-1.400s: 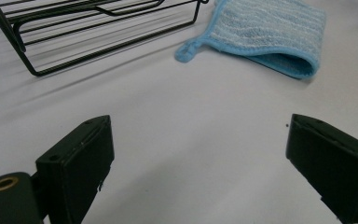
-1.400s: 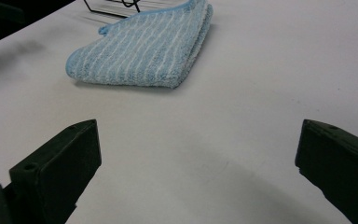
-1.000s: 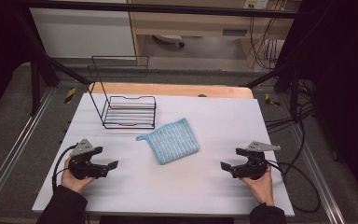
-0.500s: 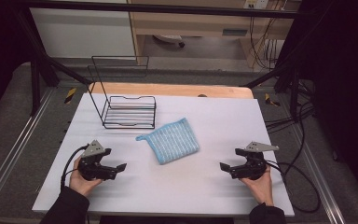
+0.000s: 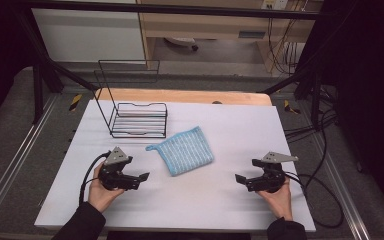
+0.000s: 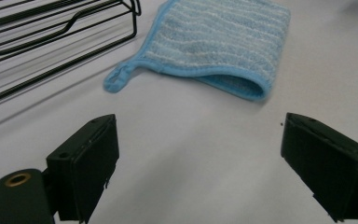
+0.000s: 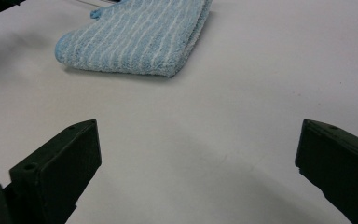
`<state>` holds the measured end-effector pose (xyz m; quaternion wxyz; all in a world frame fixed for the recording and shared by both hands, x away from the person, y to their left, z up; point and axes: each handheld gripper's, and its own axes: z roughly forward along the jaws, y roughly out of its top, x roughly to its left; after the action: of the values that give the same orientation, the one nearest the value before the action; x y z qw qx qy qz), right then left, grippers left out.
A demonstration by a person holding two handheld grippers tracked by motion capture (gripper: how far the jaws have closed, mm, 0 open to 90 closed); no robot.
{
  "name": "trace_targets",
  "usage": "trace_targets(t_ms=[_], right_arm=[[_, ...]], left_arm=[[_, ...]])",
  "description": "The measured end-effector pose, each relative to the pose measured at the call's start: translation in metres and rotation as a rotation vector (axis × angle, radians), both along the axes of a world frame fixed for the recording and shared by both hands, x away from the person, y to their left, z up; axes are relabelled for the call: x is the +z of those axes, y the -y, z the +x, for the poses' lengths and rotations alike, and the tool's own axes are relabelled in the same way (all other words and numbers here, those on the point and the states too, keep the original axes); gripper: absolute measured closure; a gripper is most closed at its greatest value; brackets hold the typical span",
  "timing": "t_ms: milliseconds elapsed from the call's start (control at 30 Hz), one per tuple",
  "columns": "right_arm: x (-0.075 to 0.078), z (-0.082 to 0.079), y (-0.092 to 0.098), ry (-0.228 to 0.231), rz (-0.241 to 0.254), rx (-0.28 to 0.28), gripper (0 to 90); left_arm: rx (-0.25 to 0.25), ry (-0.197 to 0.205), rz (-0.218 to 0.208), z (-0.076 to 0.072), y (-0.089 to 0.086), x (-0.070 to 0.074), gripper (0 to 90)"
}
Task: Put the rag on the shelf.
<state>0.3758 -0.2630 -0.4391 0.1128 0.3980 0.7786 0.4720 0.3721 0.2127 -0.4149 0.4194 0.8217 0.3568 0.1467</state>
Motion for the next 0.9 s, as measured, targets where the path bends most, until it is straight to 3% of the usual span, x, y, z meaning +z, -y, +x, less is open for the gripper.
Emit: trace_targets(t_ms=[367, 500, 600, 667, 800, 900], right_arm=[[0.0, 0.0, 0.0, -0.002, -0.004, -0.001, 0.8], [0.0, 0.0, 0.0, -0.002, -0.005, -0.003, 0.7], [0.0, 0.0, 0.0, -0.006, -0.006, -0.005, 0.8], [0.0, 0.0, 0.0, -0.003, -0.007, -0.004, 0.8], [0.0, 0.0, 0.0, -0.006, -0.006, -0.005, 0.8], [0.0, 0.001, 0.0, -0.005, -0.008, -0.005, 0.8]], left_arm=[[-0.042, -0.003, 0.0, 0.01, 0.047, 0.007, 19.9], [-0.076, -0.006, 0.032, 0.014, 0.067, 0.004, 28.4], [-0.103, -0.033, 0.047, 0.018, 0.082, -0.002, 36.1], [-0.106, -0.04, 0.053, 0.019, 0.086, -0.004, 41.4], [-0.101, -0.03, 0.116, 0.022, 0.097, -0.013, 48.0], [-0.093, -0.035, 0.131, 0.026, 0.099, -0.02, 53.0]])
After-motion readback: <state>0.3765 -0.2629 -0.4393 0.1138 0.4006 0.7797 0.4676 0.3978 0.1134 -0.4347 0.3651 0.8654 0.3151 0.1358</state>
